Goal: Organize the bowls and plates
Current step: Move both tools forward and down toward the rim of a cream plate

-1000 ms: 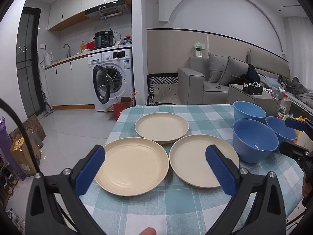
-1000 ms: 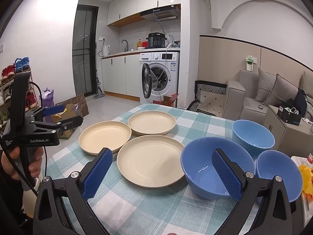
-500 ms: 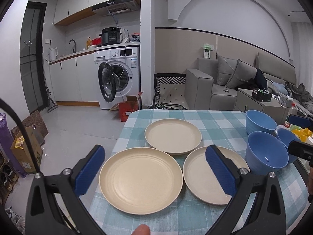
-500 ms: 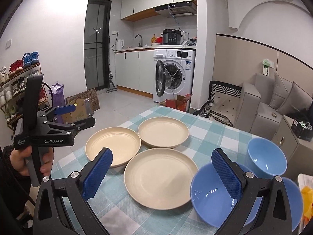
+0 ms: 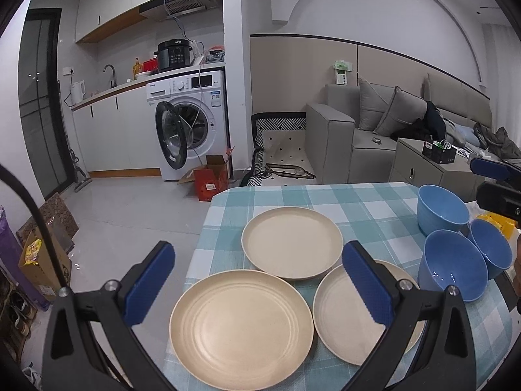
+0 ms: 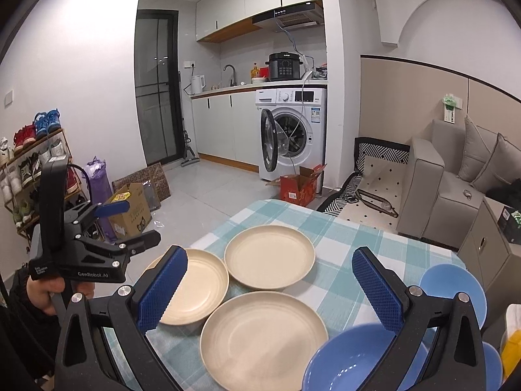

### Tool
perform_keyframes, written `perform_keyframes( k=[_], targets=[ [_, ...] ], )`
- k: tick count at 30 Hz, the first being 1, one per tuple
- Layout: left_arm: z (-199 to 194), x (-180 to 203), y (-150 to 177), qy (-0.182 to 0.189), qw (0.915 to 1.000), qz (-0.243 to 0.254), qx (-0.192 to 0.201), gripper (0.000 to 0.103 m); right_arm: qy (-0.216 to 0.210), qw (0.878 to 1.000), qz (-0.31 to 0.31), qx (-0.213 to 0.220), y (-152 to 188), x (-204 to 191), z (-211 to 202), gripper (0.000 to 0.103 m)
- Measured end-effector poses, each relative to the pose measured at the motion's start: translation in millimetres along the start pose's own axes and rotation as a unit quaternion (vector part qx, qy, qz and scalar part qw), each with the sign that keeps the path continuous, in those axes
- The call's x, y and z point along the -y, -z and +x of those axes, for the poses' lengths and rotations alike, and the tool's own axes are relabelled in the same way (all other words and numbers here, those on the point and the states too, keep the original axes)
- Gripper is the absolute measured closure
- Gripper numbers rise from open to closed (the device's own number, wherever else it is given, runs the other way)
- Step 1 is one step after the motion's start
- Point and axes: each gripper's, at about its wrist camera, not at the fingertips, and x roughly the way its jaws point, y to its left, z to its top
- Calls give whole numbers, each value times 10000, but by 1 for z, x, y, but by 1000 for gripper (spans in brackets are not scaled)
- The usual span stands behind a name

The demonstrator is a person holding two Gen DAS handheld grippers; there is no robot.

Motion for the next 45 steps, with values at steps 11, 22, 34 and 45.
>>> perform_keyframes(
  k=[11, 22, 34, 45],
  targets=[
    [16, -21, -32, -2, 9999, -162, 59, 0, -9, 9995, 326, 55, -53, 29, 17, 0],
    [70, -33, -51, -27, 9990, -262, -373, 0, -112, 9974, 436, -565, -72, 44, 85, 0],
    [125, -30, -42, -111, 9963, -248, -816, 0, 36, 9932, 519, -1039, -56, 48, 150, 0],
    [169, -35, -30, -70, 9906, -409, -1302, 0, -40, 9825, 1020, -1556, -34, 66, 201, 0]
  ],
)
